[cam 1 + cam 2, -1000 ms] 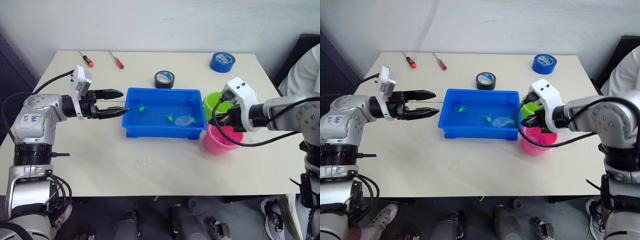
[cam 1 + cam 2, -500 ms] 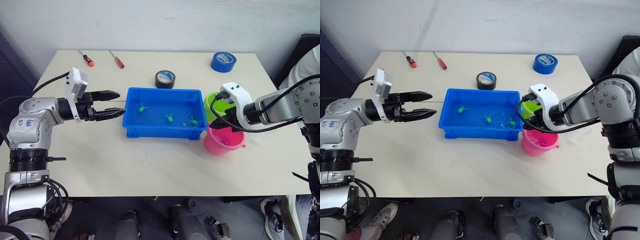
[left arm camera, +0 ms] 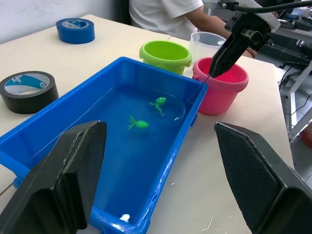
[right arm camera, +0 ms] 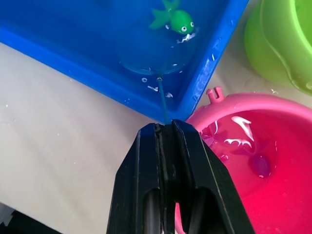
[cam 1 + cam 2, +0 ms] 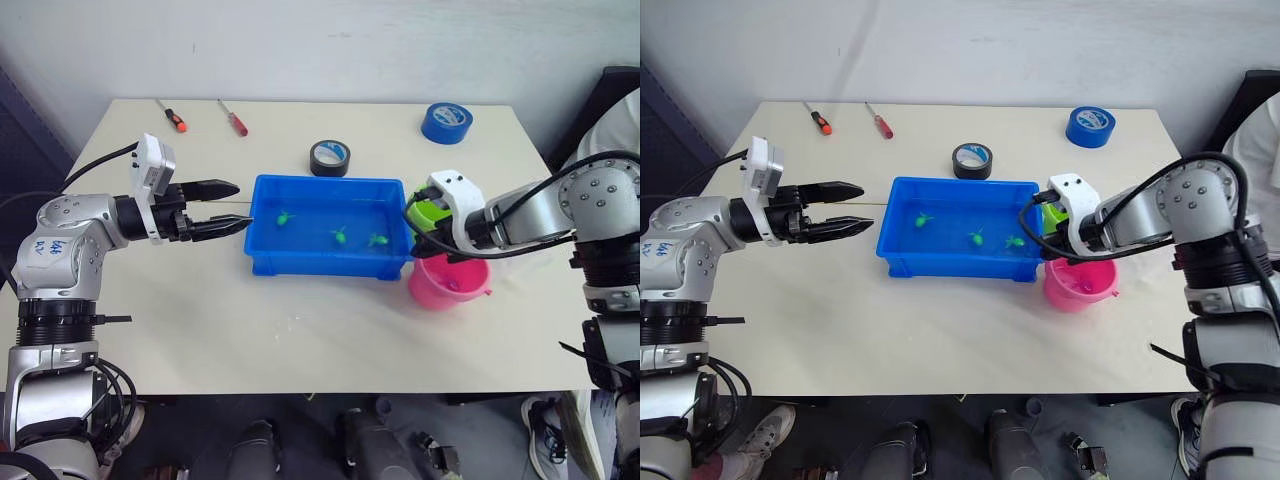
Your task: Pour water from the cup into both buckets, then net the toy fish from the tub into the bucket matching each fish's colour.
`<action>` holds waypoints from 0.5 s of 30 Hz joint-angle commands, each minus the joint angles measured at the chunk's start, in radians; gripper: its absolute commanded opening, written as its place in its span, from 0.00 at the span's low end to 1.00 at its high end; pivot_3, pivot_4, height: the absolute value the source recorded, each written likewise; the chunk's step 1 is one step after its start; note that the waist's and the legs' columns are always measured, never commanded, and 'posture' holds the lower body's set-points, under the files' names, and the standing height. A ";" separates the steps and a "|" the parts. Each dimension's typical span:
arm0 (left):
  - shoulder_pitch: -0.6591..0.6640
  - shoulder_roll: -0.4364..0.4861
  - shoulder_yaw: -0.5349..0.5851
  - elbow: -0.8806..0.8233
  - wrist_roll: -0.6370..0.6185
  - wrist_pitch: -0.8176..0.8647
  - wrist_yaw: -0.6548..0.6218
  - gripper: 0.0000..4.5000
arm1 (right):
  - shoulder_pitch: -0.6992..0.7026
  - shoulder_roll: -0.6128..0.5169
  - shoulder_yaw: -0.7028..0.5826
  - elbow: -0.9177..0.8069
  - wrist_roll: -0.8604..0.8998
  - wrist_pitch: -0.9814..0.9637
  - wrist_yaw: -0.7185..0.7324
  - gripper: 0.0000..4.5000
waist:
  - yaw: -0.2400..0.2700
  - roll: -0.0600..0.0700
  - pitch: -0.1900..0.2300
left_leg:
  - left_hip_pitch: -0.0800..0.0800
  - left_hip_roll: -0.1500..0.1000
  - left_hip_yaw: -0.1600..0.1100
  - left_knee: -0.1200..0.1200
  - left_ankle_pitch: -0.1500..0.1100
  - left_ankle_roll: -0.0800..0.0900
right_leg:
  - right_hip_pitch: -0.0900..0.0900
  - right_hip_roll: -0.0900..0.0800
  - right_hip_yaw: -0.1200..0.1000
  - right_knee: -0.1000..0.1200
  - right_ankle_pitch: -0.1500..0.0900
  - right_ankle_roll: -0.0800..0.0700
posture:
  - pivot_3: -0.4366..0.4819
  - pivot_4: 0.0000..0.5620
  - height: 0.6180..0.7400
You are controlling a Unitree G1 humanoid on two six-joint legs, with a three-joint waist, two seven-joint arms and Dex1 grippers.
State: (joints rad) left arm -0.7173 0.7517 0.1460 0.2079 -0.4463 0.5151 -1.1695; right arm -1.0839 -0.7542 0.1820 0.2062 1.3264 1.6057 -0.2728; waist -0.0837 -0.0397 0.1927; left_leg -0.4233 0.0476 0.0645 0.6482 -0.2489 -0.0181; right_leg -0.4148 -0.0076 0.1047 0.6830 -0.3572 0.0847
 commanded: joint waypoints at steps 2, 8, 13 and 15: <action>-0.010 0.024 0.025 -0.029 -0.023 0.000 -0.002 0.86 | 0.033 0.056 -0.107 -0.087 -0.102 0.009 -0.031 0.00 | 0.000 0.000 0.000 | 0.000 0.000 0.000 0.000 0.000 0.000 | 0.000 0.000 0.000 0.000 0.000 0.000 | 0.48 0.27 0.95; -0.020 0.034 0.021 -0.015 -0.019 -0.002 -0.011 0.86 | 0.086 0.097 -0.200 -0.194 -0.151 0.009 -0.007 0.00 | 0.001 0.000 0.000 | 0.000 0.000 0.000 0.000 0.000 0.000 | 0.000 0.000 0.000 0.000 0.000 0.000 | 0.48 0.27 0.95; -0.033 0.039 0.016 0.008 -0.014 -0.012 -0.021 0.86 | 0.149 0.106 -0.269 -0.308 -0.169 0.009 0.011 0.00 | 0.000 0.000 0.000 | 0.000 0.000 0.000 -0.001 0.000 0.000 | 0.000 0.000 0.000 -0.001 0.000 0.000 | 0.48 0.27 0.95; -0.042 0.039 0.013 0.021 -0.009 -0.017 -0.026 0.86 | 0.181 0.111 -0.298 -0.353 -0.163 0.009 0.020 0.00 | 0.000 0.000 0.000 | 0.000 0.000 0.000 -0.001 0.000 0.000 | 0.000 0.000 0.000 -0.001 0.000 0.000 | 0.48 0.27 0.95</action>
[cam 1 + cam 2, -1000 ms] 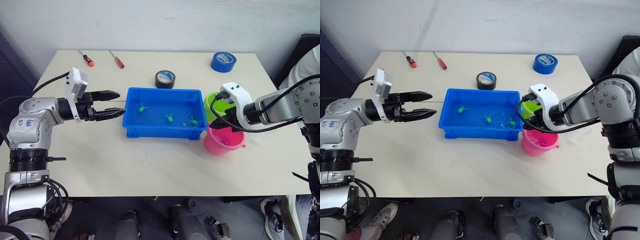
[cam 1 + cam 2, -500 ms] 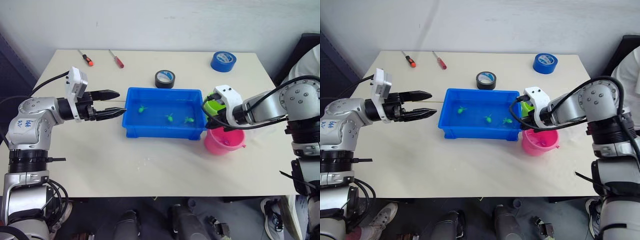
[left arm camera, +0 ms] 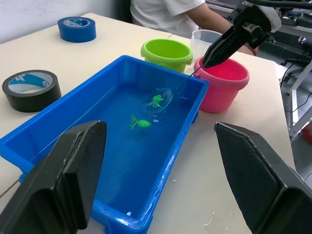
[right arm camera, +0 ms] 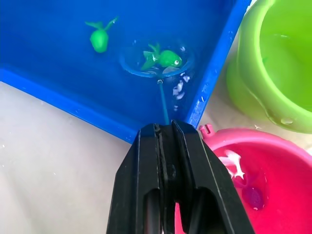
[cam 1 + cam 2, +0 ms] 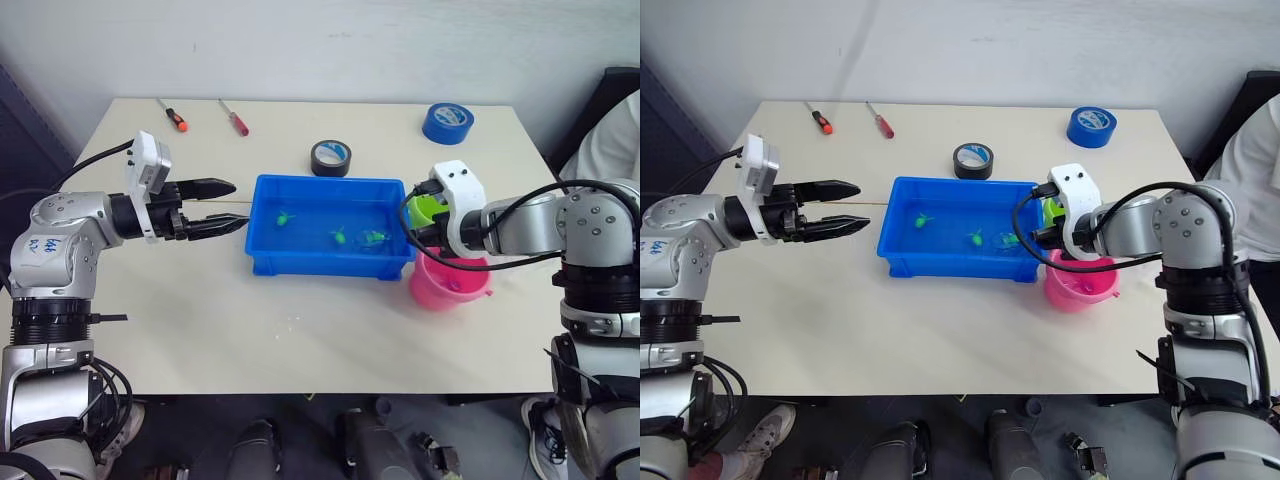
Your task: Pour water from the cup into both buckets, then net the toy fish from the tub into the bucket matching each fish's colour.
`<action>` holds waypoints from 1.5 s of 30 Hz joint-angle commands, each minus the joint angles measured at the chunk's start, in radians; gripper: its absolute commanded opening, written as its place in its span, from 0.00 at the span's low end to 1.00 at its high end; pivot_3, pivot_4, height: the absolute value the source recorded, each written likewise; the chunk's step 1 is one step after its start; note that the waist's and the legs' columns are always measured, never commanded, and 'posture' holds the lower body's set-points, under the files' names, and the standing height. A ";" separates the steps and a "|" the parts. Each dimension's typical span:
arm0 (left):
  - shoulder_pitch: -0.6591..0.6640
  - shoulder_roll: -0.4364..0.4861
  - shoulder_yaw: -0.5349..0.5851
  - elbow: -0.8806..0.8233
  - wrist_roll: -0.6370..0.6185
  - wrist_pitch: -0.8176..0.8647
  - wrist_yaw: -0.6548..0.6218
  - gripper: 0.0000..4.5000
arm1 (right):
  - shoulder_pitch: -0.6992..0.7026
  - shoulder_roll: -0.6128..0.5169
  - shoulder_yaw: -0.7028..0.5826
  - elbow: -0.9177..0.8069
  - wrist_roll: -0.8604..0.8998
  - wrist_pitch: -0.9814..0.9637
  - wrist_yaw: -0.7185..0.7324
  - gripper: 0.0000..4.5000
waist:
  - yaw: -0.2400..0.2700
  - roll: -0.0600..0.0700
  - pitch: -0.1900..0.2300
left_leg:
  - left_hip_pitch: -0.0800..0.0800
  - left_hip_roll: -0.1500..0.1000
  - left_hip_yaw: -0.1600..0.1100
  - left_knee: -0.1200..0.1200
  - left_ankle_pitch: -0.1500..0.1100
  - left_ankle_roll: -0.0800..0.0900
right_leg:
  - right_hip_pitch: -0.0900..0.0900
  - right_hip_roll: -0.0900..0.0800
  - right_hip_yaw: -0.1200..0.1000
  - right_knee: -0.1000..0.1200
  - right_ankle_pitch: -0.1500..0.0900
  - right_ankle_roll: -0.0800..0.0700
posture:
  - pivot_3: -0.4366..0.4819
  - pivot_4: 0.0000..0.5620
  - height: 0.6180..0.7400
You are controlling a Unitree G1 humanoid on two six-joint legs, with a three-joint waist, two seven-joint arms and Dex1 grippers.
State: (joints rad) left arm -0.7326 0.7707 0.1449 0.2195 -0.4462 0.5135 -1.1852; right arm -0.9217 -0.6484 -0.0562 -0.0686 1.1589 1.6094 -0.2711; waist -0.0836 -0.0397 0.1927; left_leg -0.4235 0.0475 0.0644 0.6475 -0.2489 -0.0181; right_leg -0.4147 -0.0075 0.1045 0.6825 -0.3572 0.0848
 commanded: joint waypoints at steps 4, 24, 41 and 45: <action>-0.050 0.025 0.005 0.054 0.003 -0.037 -0.025 0.86 | 0.079 0.012 -0.117 -0.184 0.006 0.004 0.049 0.00 | 0.001 0.000 0.000 | 0.000 0.000 0.000 0.000 0.000 0.000 | 0.000 0.000 0.000 0.000 0.000 0.000 | 0.48 0.27 0.95; -0.104 0.026 -0.034 0.139 0.029 -0.085 -0.070 0.86 | 0.188 0.052 -0.203 -0.324 -0.112 -0.092 0.191 0.00 | 0.000 0.000 0.000 | 0.000 0.000 0.000 0.000 0.000 0.000 | 0.000 0.000 0.000 -0.001 0.000 0.000 | 0.48 0.27 0.95; -0.282 -0.060 -0.099 0.284 0.057 -0.168 -0.141 0.86 | 0.337 -0.133 -0.405 -0.383 -0.210 -0.251 0.362 0.00 | 0.005 0.000 0.000 | 0.000 0.000 0.001 0.000 0.000 0.001 | 0.001 0.001 0.001 -0.002 0.000 0.001 | 0.48 0.27 0.95; -0.308 -0.082 -0.103 0.334 0.070 -0.203 -0.155 0.86 | 0.373 -0.167 -0.389 -0.388 -0.266 -0.295 0.382 0.00 | 0.001 0.000 0.000 | 0.000 0.000 0.001 0.000 0.000 0.001 | 0.001 0.001 0.002 -0.002 0.000 0.001 | 0.48 0.27 0.95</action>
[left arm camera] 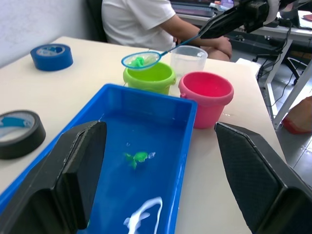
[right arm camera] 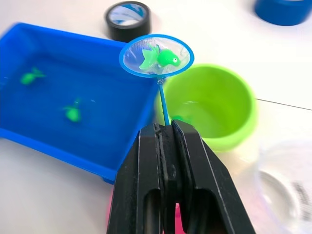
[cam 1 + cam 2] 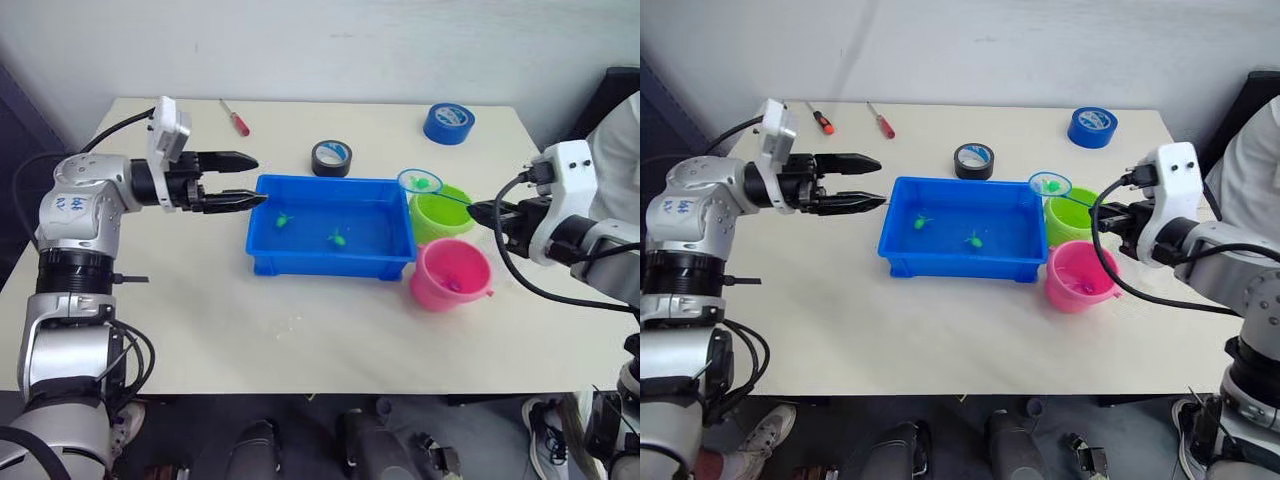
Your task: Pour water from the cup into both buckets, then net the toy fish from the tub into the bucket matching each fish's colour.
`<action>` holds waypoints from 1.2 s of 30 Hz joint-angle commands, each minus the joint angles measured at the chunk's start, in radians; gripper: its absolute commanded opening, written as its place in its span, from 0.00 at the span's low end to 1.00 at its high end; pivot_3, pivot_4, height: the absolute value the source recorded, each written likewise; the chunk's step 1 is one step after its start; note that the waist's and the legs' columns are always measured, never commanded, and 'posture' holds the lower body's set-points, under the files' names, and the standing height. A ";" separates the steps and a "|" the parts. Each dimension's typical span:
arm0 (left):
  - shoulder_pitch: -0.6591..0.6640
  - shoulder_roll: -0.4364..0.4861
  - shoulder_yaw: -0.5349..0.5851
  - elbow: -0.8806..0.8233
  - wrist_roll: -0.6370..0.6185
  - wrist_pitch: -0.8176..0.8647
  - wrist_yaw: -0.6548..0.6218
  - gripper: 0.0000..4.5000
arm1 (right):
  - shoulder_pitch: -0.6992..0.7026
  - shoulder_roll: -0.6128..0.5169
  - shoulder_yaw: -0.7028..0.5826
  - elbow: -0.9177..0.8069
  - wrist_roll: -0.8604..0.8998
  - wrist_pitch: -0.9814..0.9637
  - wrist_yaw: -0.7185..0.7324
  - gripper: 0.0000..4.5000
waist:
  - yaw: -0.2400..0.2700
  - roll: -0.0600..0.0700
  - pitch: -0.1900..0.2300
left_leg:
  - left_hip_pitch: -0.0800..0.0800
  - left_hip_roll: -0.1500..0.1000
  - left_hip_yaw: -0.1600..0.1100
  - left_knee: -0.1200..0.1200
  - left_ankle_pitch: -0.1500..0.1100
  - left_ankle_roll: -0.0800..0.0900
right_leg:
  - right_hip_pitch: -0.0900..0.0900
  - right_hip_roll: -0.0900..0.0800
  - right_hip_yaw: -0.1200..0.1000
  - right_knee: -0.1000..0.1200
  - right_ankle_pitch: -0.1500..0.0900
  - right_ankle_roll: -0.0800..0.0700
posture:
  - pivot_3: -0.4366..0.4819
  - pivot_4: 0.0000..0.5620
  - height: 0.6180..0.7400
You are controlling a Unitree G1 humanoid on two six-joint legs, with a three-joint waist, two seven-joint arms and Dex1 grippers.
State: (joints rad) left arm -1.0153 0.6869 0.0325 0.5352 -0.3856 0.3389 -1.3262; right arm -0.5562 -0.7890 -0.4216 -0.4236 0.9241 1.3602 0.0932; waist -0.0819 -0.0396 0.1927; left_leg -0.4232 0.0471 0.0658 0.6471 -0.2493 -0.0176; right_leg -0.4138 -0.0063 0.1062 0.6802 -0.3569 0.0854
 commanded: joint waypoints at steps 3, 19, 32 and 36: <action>-0.033 -0.004 0.007 0.036 0.016 -0.043 -0.020 0.86 | 0.027 -0.042 0.001 -0.035 -0.071 -0.074 0.033 0.00 | -0.001 0.000 0.000 | 0.000 0.000 0.000 0.000 0.000 0.000 | 0.000 0.001 0.000 0.000 0.000 0.000 | 0.48 0.27 0.95; -0.016 0.000 0.016 0.043 0.037 -0.065 -0.015 0.86 | 0.165 -0.338 0.340 -0.013 -0.543 -0.416 0.189 0.00 | 0.004 0.000 0.000 | 0.000 0.000 0.000 0.000 0.000 0.000 | 0.000 0.000 0.000 0.000 0.000 0.000 | 0.48 0.27 0.95; -0.002 -0.006 0.017 0.034 0.032 -0.060 -0.013 0.86 | 0.242 -0.523 0.501 0.002 -0.992 -0.798 0.348 0.00 | 0.005 0.000 0.000 | 0.000 0.000 0.001 0.001 0.000 0.000 | 0.000 0.000 0.000 0.001 0.000 0.000 | 0.48 0.27 0.95; 0.003 -0.006 0.018 0.029 0.030 -0.055 -0.012 0.86 | 0.256 -0.514 0.492 0.008 -1.057 -0.843 0.386 0.00 | 0.005 0.000 0.000 | 0.000 0.000 0.001 0.002 0.000 -0.001 | 0.000 0.000 0.000 0.001 0.000 0.000 | 0.48 0.27 0.95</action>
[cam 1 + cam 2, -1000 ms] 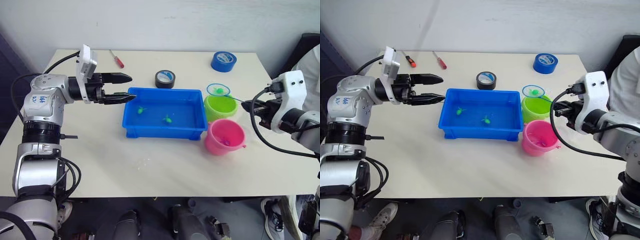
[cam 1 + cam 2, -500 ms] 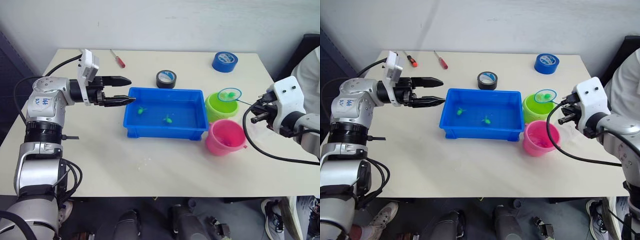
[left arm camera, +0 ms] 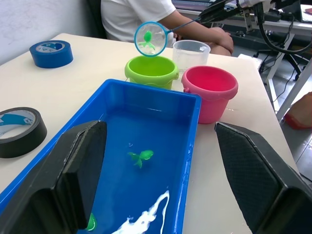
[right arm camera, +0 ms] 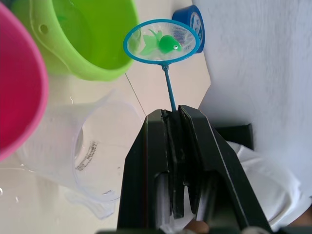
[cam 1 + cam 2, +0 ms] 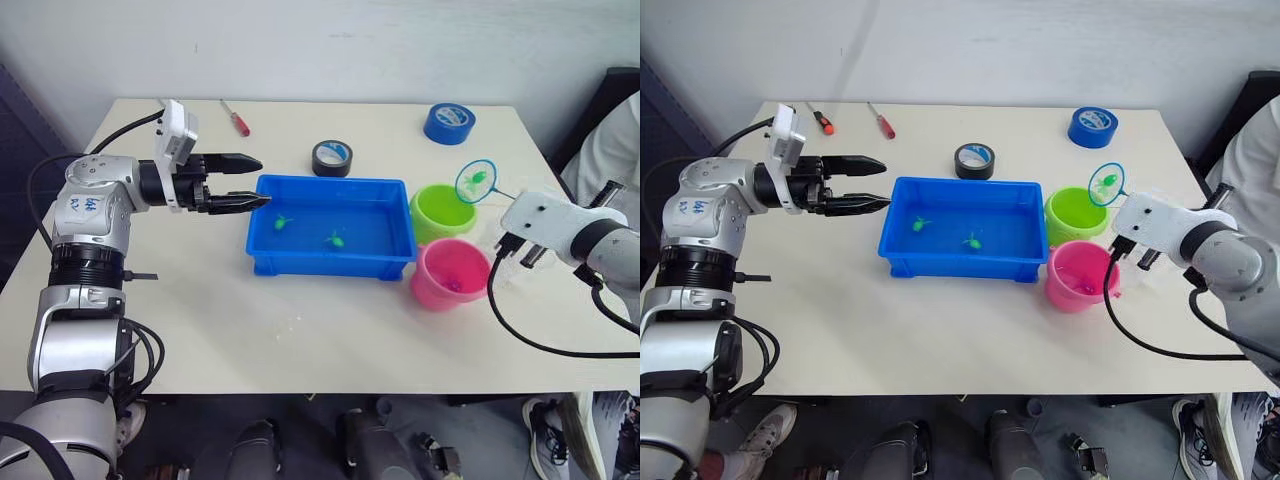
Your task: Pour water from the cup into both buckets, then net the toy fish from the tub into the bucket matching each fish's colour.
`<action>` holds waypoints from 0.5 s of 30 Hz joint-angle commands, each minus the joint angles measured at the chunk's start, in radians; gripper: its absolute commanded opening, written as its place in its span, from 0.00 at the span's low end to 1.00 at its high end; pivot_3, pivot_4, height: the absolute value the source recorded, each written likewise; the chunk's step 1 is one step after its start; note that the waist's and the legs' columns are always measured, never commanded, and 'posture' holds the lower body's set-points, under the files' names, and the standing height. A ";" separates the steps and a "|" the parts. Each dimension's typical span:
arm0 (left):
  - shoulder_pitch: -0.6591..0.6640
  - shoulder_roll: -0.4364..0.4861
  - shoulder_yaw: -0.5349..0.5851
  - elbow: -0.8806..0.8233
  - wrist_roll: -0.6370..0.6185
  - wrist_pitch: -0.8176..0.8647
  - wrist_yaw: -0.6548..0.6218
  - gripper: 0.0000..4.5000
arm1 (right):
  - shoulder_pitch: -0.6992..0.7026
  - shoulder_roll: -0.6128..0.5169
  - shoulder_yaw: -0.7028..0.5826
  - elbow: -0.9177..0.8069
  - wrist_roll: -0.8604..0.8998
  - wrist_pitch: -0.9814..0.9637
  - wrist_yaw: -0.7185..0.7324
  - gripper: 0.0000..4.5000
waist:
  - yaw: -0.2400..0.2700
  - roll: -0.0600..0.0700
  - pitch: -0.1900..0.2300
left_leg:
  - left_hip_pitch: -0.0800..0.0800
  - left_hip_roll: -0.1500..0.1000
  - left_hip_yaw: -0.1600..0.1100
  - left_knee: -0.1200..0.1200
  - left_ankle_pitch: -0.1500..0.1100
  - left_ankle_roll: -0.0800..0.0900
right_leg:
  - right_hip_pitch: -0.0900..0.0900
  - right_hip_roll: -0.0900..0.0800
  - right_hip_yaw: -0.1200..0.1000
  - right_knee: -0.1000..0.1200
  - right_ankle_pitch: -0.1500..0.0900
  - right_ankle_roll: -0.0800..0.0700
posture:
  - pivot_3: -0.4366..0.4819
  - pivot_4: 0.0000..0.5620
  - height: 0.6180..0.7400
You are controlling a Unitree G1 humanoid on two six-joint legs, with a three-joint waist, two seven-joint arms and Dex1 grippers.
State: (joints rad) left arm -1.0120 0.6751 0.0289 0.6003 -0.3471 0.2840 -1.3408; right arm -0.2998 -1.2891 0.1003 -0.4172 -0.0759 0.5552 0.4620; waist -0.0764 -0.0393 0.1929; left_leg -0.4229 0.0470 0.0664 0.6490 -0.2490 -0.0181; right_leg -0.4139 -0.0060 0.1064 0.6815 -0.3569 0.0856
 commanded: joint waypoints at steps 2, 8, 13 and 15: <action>0.002 0.007 0.022 -0.039 -0.009 0.002 0.003 0.86 | 0.007 -0.021 -0.027 0.007 -0.101 -0.072 0.032 0.00 | -0.001 0.000 0.000 | 0.000 0.000 0.000 0.000 0.000 0.000 | 0.000 0.000 0.000 0.000 0.000 0.000 | 0.48 0.27 0.95; 0.006 0.009 0.024 -0.045 -0.010 0.009 0.006 0.86 | 0.006 -0.033 0.023 0.035 -0.304 -0.210 0.053 0.00 | -0.001 0.000 0.000 | 0.001 0.000 0.000 0.001 0.000 0.000 | 0.000 0.000 0.000 0.001 0.000 0.000 | 0.48 0.27 0.95; 0.006 0.011 0.025 -0.046 -0.011 0.011 0.008 0.86 | 0.013 -0.002 0.037 0.044 -0.440 -0.257 0.056 0.00 | -0.001 0.000 0.000 | 0.001 0.000 0.001 0.001 0.000 -0.001 | 0.000 0.000 0.000 0.002 0.000 0.000 | 0.48 0.27 0.95; 0.010 0.013 0.026 -0.049 -0.012 0.012 0.007 0.86 | 0.023 0.016 0.038 0.041 -0.480 -0.270 0.057 0.00 | -0.001 0.000 0.000 | 0.001 0.000 0.001 0.001 0.000 -0.001 | 0.000 0.000 0.000 0.003 0.000 0.000 | 0.48 0.27 0.95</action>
State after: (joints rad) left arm -1.0059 0.6751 0.0291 0.5939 -0.3475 0.2962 -1.3328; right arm -0.2827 -1.2803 0.1538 -0.3690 -0.5114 0.2997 0.5200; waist -0.0770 -0.0393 0.1929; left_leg -0.4216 0.0468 0.0672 0.6504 -0.2484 -0.0191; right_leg -0.4140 -0.0058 0.1067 0.6843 -0.3569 0.0856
